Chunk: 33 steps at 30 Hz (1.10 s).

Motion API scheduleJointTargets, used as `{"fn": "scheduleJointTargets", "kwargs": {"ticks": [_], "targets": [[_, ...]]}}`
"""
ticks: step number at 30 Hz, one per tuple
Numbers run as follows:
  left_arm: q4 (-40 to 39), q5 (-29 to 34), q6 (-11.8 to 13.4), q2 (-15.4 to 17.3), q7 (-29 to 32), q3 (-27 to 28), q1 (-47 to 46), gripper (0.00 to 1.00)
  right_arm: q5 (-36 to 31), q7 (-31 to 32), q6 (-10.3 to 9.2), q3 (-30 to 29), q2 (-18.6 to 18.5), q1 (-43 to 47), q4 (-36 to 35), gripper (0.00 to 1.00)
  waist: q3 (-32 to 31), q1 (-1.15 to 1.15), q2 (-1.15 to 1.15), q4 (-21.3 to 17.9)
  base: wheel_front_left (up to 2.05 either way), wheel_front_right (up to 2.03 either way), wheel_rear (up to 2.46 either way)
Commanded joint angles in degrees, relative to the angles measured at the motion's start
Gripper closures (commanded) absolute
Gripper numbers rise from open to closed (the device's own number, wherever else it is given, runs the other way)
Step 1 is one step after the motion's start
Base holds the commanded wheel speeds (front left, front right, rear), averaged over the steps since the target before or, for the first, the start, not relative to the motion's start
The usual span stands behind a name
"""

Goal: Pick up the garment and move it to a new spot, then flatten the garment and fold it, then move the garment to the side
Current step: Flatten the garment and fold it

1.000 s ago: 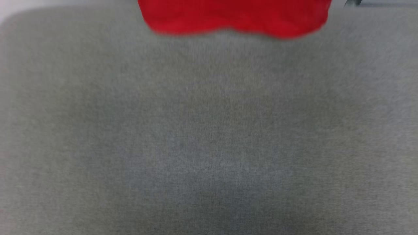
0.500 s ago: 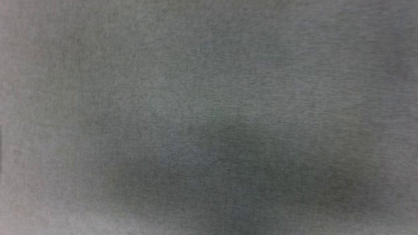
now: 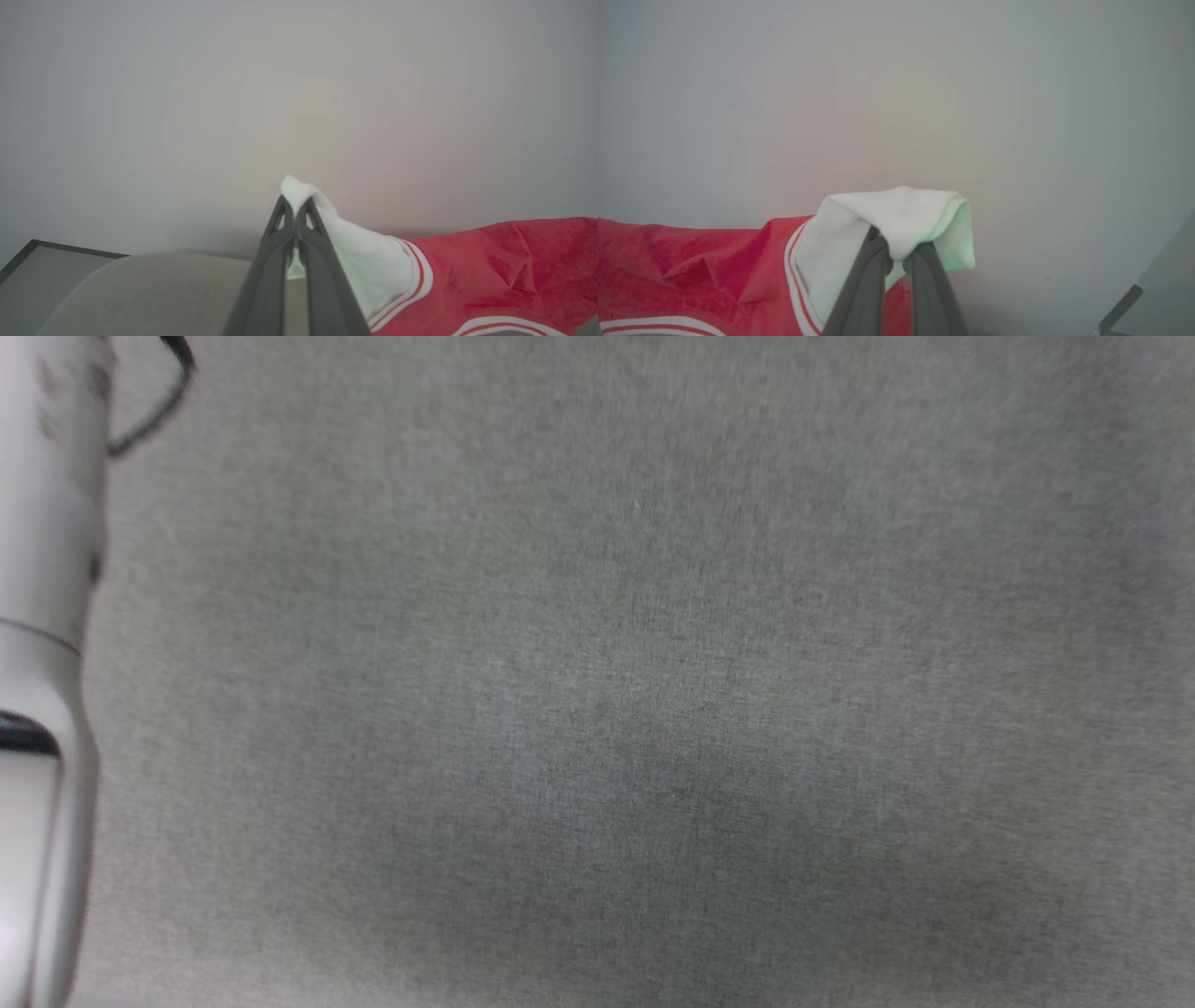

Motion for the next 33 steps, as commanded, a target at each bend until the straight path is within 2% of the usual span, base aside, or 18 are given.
{"fn": "scheduleJointTargets", "kwargs": {"ticks": [1, 7, 11, 12, 14, 19, 25, 29, 33], "targets": [[-0.71, -0.82, -0.15, 0.33, 1.93, -1.16, 2.76, 1.0, 3.95, 3.04, 0.0, 2.64, -1.08, 3.32, -1.21, 1.0, -6.34, 0.0, 0.0, -0.58, 0.0, 0.0, 0.0], [-3.17, -4.18, -0.09, 1.27, 8.51, -3.79, 10.87, 1.0, 17.4, 14.2, -0.01, 10.09, -6.21, 14.18, -9.84, 1.0, -11.85, 0.0, 0.0, -0.63, 0.0, 0.0, 0.0], [-5.43, -5.85, -0.09, 2.03, 12.19, -6.2, 16.66, 1.0, 26.25, 21.95, -0.01, 12.95, -11.28, 22.54, -17.23, 1.0, -15.6, 0.0, 0.0, -0.58, 0.0, 0.0, 0.0], [-5.43, -5.85, -0.09, 2.03, 12.19, -6.2, 16.66, 1.0, 26.25, 21.95, -0.01, 12.95, -11.28, 22.54, -17.23, 1.0, -15.6, 0.0, 0.0, -0.58, 0.0, 0.0, 0.0], [-6.64, -6.14, -0.09, 2.61, 14.11, -7.73, 19.78, 1.0, 30.04, 26.74, -0.01, 14.53, -13.49, 27.42, -20.79, 1.0, -17.65, 0.0, 0.0, -0.56, 0.0, 0.0, 0.0], [-11.11, -8.74, -0.09, 4.69, 18.83, -10.44, 27.88, 1.0, 37.08, 35.52, -0.01, 14.46, -19.61, 37.99, -28.15, 1.0, -22.06, 0.0, 0.0, -0.43, 0.0, 0.0, 0.0], [-18.45, -12.07, -0.09, 8.65, 23.12, -11.32, 38.19, 1.0, 41.67, 43.63, -0.01, 12.61, -25.1, 50.07, -37.48, 1.0, -25.64, 0.0, 0.0, -0.47, 0.0, 0.0, 0.0], [-26.13, -13.48, 2.48, 11.43, 25.29, -11.19, 45.66, 1.0, 43.55, 48.73, -0.01, 10.7, -28.17, 58.13, -44.8, 1.0, -26.84, 0.0, 0.0, -0.46, 0.0, 0.0, 0.0], [-37.31, -15.01, 7.52, 14.87, 27.04, -10.46, 53.9, 1.0, 43.92, 52.21, -0.01, 7.92, -30.11, 66.04, -52.22, 1.0, -27.15, 0.0, 0.0, -0.5, 0.0, 0.0, 0.0]]}}
